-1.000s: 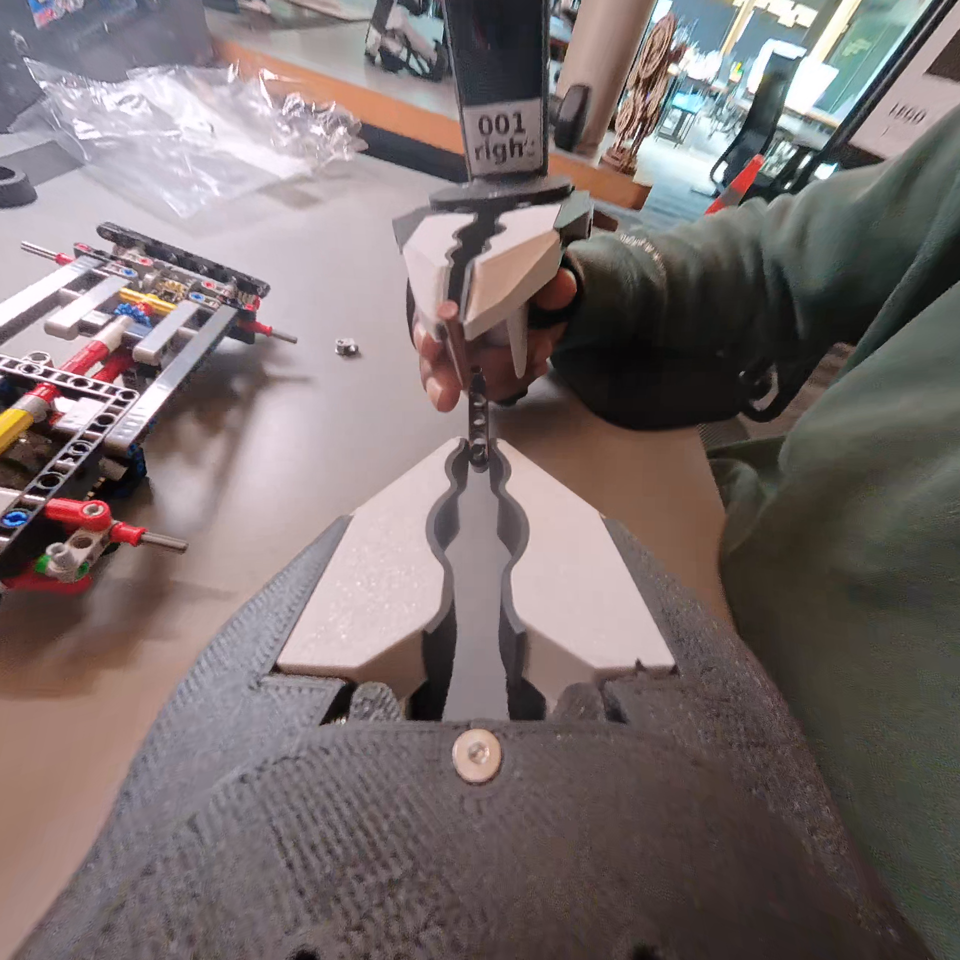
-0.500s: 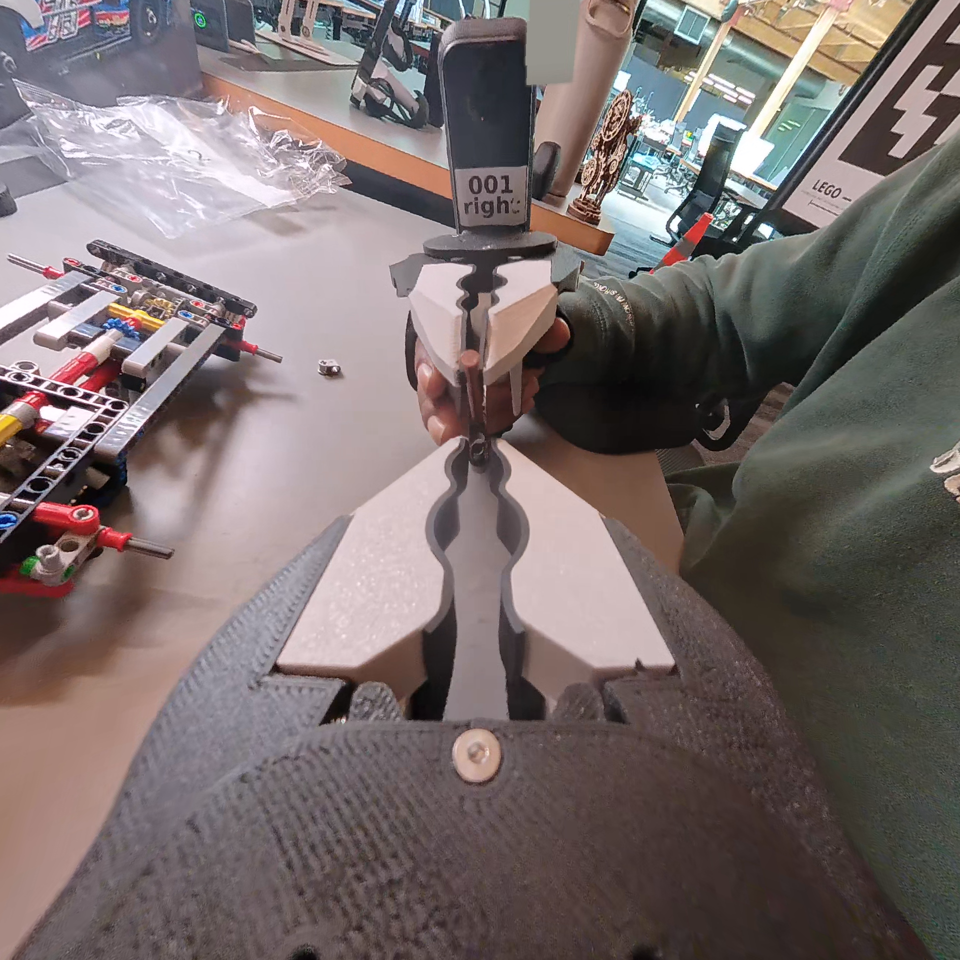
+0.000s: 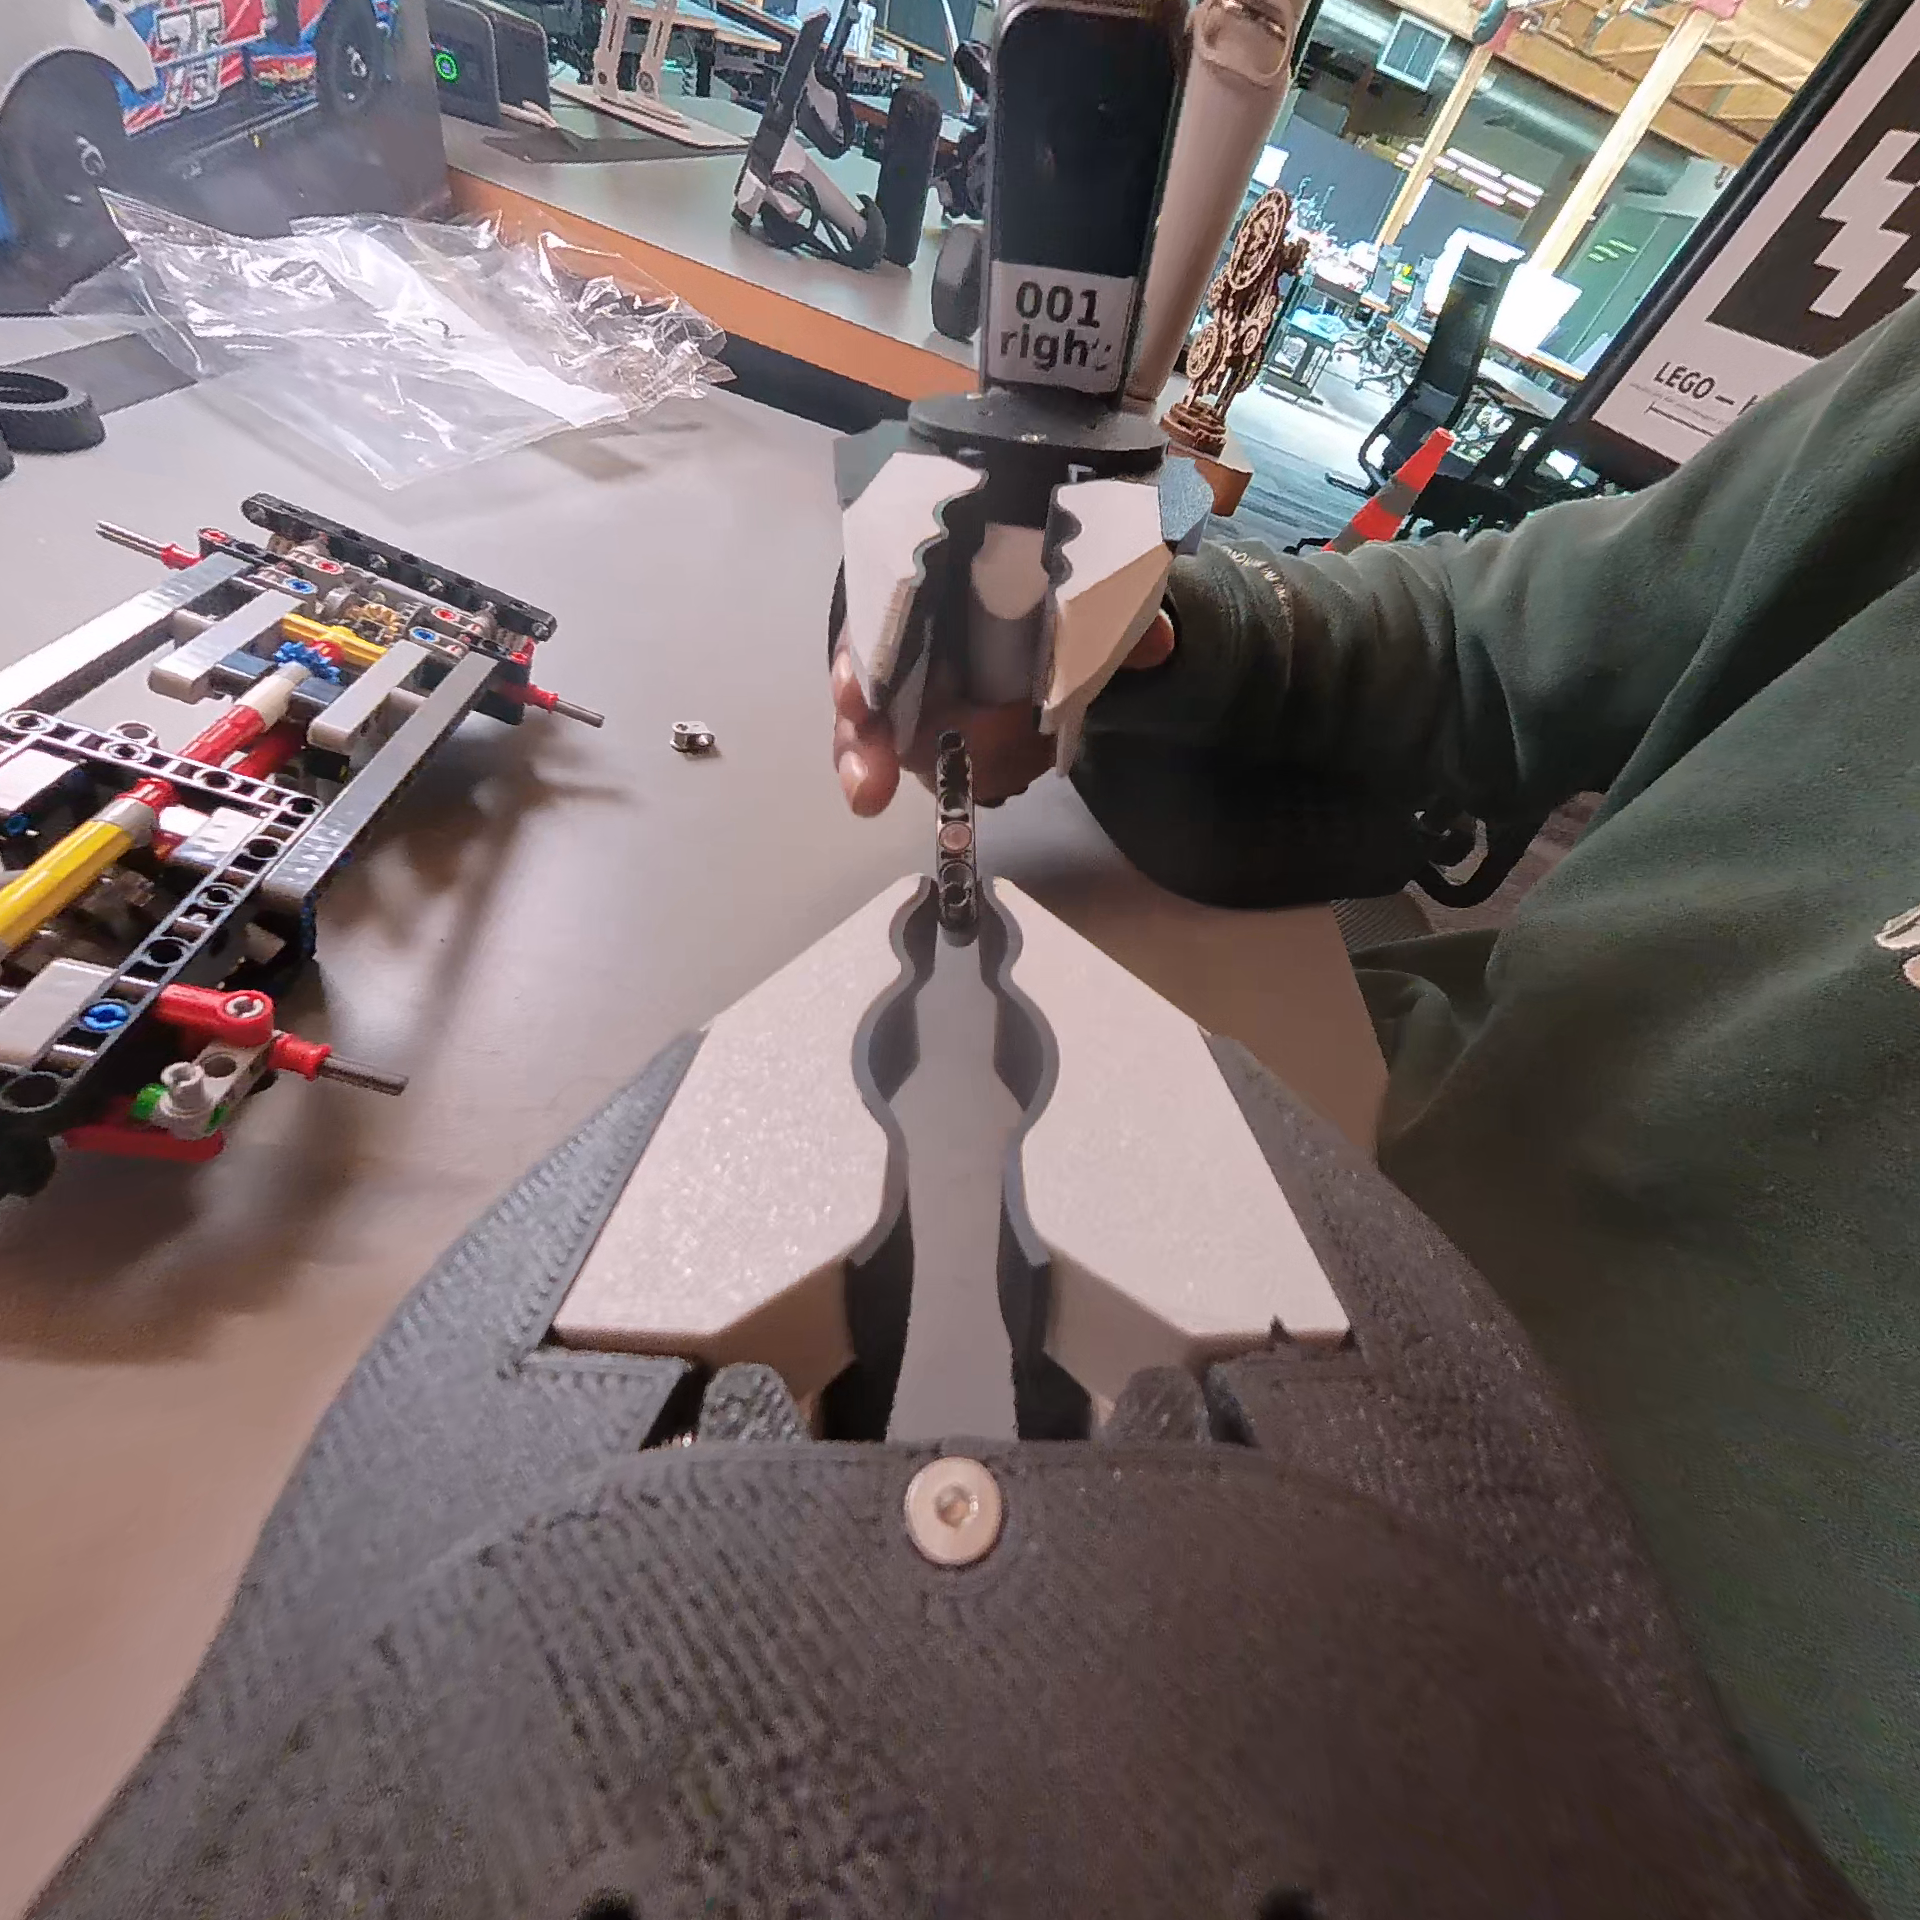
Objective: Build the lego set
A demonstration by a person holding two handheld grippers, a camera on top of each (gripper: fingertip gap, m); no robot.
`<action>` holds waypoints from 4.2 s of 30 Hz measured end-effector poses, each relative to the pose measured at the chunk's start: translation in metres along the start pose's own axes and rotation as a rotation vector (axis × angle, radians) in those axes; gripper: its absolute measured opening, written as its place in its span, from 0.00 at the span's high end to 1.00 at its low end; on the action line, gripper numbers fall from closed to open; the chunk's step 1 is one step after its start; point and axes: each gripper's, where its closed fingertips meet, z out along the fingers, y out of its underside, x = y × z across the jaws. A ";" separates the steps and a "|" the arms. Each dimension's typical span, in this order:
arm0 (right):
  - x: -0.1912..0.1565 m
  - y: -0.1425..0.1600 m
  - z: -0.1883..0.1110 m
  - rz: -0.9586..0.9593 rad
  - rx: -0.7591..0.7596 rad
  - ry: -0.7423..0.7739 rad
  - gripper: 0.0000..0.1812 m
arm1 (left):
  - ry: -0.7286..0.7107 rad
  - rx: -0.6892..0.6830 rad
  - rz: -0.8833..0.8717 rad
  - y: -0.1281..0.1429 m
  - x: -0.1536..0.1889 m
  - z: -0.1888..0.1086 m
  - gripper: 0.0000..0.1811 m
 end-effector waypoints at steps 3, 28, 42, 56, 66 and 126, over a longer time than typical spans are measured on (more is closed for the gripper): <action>0.011 0.006 -0.008 -0.017 -0.080 0.073 0.88 | -0.050 -0.020 0.053 0.002 -0.005 -0.001 0.97; -0.004 0.040 0.006 -0.586 -0.258 0.139 0.98 | 0.079 0.023 -0.174 0.009 0.000 0.005 0.90; -0.005 0.047 0.005 -0.642 -0.284 0.143 0.98 | 0.105 0.019 -0.248 0.014 -0.002 0.008 0.93; -0.004 0.044 0.007 -0.825 -0.281 0.193 0.97 | 0.188 0.104 -0.448 0.009 -0.005 0.005 0.93; 0.000 0.035 0.003 -0.472 -0.195 0.158 0.91 | 0.010 0.115 -0.031 -0.003 -0.006 -0.002 0.99; 0.007 0.050 0.008 -1.084 -0.373 0.323 0.95 | -0.082 -0.014 0.009 0.022 -0.020 0.007 0.91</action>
